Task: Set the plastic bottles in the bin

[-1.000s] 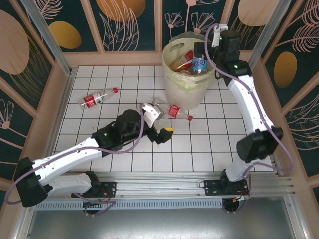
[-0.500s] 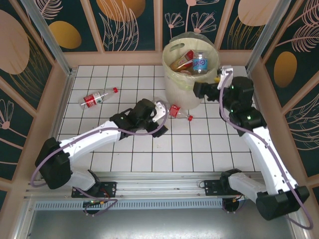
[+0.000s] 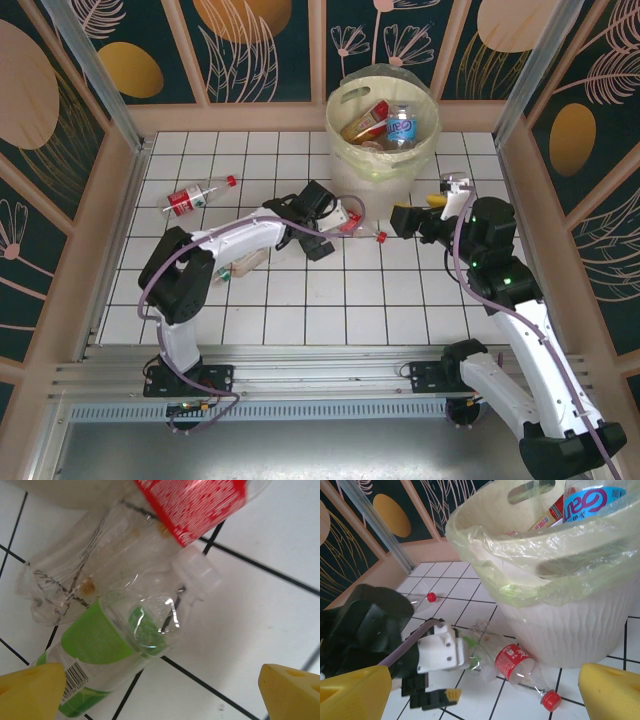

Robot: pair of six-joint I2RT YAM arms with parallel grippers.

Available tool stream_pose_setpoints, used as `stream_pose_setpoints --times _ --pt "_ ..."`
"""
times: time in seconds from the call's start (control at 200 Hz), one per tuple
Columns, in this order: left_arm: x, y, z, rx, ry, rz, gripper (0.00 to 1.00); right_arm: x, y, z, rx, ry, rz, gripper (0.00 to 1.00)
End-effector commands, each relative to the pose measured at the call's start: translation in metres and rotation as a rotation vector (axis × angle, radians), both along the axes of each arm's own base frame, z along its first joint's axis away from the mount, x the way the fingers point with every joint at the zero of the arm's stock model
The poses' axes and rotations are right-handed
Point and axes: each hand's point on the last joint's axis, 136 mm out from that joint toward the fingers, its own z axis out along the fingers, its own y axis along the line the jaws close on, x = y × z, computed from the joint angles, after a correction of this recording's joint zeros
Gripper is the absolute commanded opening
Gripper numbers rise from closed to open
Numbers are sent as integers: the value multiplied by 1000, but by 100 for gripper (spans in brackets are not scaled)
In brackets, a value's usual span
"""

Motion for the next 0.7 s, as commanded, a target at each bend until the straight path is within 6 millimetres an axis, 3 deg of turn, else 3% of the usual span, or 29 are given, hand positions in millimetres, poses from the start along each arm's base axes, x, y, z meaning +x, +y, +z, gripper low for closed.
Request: stream_pose_setpoints --times 0.0,0.42,0.696 --pt "14 12 -3 42 9 -9 98 -9 2 -8 10 28 21 97" --pt "44 19 -30 73 22 -6 99 -12 0 -9 7 42 11 97" --pt "36 18 -40 63 87 8 98 -13 -3 -13 4 55 -5 96"
